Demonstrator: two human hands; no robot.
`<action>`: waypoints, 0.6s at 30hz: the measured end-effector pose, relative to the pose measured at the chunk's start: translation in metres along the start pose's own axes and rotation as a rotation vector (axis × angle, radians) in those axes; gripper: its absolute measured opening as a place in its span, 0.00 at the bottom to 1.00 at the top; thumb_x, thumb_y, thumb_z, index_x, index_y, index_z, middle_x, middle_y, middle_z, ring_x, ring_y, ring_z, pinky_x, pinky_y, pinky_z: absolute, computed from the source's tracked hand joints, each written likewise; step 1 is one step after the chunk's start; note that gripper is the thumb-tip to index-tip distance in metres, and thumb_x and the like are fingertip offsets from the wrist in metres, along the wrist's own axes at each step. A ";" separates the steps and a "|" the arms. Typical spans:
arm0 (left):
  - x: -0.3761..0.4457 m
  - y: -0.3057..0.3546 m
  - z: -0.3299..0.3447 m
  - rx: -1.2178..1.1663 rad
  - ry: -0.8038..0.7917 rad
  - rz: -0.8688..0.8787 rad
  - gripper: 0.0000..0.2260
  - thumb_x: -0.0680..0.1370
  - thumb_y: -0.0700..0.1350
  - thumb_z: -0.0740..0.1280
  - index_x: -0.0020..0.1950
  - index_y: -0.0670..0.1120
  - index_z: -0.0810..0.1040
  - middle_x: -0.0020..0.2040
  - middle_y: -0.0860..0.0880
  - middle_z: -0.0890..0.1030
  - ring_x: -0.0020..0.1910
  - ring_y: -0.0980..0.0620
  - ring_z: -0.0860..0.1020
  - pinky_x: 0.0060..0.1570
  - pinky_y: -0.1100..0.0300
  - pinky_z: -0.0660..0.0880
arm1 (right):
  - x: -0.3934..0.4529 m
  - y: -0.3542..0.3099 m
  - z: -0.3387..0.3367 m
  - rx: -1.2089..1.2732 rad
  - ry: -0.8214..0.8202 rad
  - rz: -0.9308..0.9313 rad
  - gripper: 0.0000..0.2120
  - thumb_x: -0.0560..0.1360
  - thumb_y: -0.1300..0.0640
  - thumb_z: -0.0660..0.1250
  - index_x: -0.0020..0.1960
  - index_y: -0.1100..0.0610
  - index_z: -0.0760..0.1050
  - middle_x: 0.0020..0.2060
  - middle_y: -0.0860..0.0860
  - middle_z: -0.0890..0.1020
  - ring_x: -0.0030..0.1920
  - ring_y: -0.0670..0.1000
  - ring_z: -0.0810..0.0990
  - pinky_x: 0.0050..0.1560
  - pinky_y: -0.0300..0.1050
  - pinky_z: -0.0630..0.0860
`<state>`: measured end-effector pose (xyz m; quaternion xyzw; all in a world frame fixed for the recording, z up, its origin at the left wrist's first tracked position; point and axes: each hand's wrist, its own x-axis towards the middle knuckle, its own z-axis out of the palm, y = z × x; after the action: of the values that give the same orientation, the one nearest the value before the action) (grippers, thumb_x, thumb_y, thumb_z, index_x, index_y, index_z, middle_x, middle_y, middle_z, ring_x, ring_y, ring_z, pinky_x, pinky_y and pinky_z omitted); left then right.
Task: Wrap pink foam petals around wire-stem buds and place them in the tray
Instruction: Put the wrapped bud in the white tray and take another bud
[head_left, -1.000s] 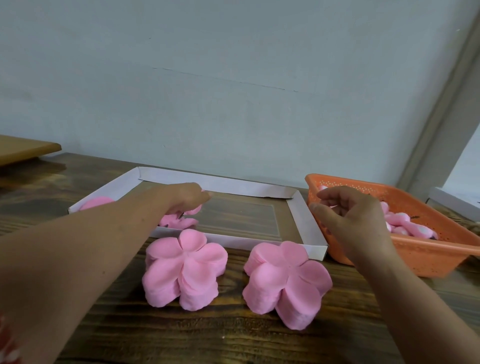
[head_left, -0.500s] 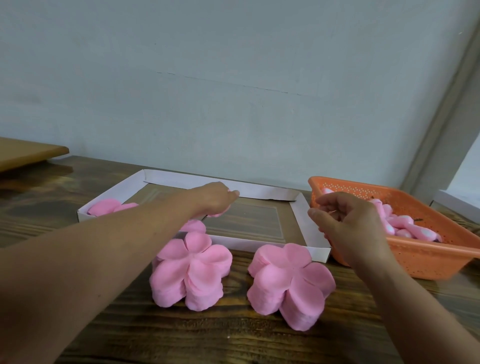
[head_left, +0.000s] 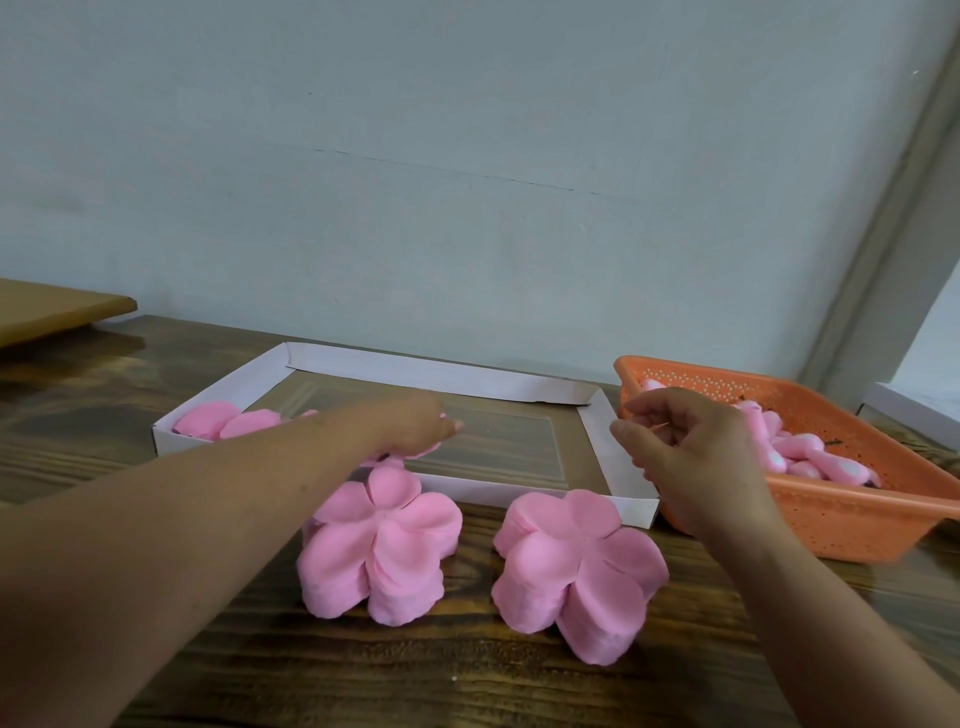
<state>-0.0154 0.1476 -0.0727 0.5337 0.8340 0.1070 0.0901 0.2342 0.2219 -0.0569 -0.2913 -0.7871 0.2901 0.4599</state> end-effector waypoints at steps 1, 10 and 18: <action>0.002 -0.004 0.001 0.020 0.018 -0.015 0.21 0.83 0.53 0.55 0.35 0.43 0.72 0.34 0.46 0.73 0.35 0.48 0.70 0.43 0.57 0.68 | 0.000 0.000 0.000 0.002 0.002 0.002 0.07 0.70 0.61 0.72 0.44 0.50 0.77 0.32 0.47 0.80 0.27 0.41 0.76 0.31 0.38 0.75; 0.013 -0.033 0.006 0.036 0.194 -0.234 0.20 0.80 0.53 0.61 0.30 0.46 0.71 0.29 0.51 0.72 0.35 0.47 0.72 0.40 0.60 0.68 | -0.002 -0.003 0.000 0.015 -0.018 -0.024 0.09 0.70 0.62 0.72 0.41 0.49 0.76 0.26 0.42 0.79 0.25 0.42 0.77 0.26 0.33 0.74; 0.011 -0.028 -0.006 0.071 0.172 -0.196 0.21 0.80 0.52 0.61 0.29 0.46 0.72 0.29 0.50 0.75 0.37 0.47 0.76 0.44 0.58 0.72 | -0.005 -0.006 0.002 0.015 -0.033 -0.030 0.12 0.70 0.62 0.72 0.38 0.46 0.75 0.27 0.38 0.79 0.26 0.42 0.74 0.33 0.43 0.75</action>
<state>-0.0458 0.1453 -0.0751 0.4414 0.8901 0.1135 0.0093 0.2333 0.2145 -0.0561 -0.2713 -0.7967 0.2940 0.4531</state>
